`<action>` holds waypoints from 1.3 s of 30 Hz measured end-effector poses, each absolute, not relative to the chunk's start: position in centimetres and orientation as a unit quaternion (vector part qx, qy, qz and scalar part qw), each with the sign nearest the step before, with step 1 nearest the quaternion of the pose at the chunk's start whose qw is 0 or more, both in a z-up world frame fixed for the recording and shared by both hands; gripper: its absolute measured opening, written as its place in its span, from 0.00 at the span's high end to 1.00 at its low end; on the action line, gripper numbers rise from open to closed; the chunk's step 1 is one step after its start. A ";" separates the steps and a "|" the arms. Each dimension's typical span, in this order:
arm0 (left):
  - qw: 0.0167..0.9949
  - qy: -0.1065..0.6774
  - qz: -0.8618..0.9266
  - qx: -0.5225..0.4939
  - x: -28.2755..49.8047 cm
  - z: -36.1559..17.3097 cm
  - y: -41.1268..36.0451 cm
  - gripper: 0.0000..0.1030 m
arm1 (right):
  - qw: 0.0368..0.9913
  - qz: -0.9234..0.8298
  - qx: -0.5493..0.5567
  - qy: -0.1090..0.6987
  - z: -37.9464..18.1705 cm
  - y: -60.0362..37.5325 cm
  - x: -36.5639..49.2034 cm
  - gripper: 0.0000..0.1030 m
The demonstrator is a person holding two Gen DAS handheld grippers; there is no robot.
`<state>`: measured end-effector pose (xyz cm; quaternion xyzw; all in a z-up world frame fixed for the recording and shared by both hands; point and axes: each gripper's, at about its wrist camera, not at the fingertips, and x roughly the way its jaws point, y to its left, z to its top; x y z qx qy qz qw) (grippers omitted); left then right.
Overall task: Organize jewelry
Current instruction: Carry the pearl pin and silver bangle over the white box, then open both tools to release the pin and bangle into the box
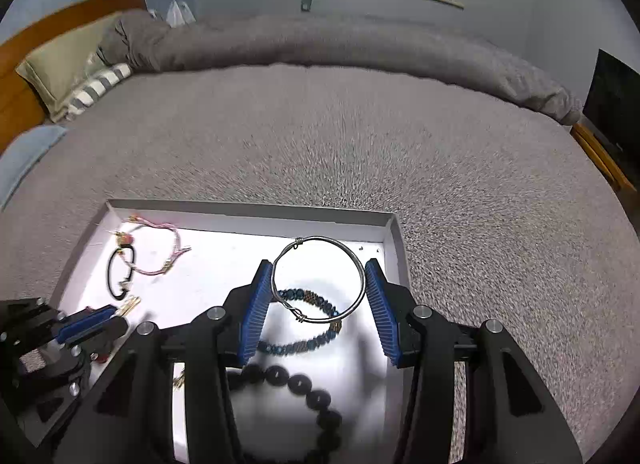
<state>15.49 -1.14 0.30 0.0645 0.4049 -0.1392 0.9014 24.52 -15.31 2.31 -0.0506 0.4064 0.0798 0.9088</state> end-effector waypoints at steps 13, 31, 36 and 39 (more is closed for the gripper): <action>0.897 0.417 -0.138 0.055 16.4 -1.1 -0.4 0.92 | 0.883 0.060 -0.050 0.462 0.3 -14.9 27.2 0.54; 0.906 0.404 -0.115 0.055 15.7 -1.0 0.3 0.68 | 0.893 0.066 -0.036 0.444 1.3 -16.0 25.8 0.50; 0.908 0.399 -0.116 0.052 14.9 -0.5 0.6 0.64 | 0.904 0.068 -0.037 0.420 2.8 -16.5 23.5 0.40; 0.909 0.398 -0.116 0.049 14.2 -0.3 0.8 0.63 | 0.909 0.071 -0.035 0.409 3.5 -16.8 22.0 0.40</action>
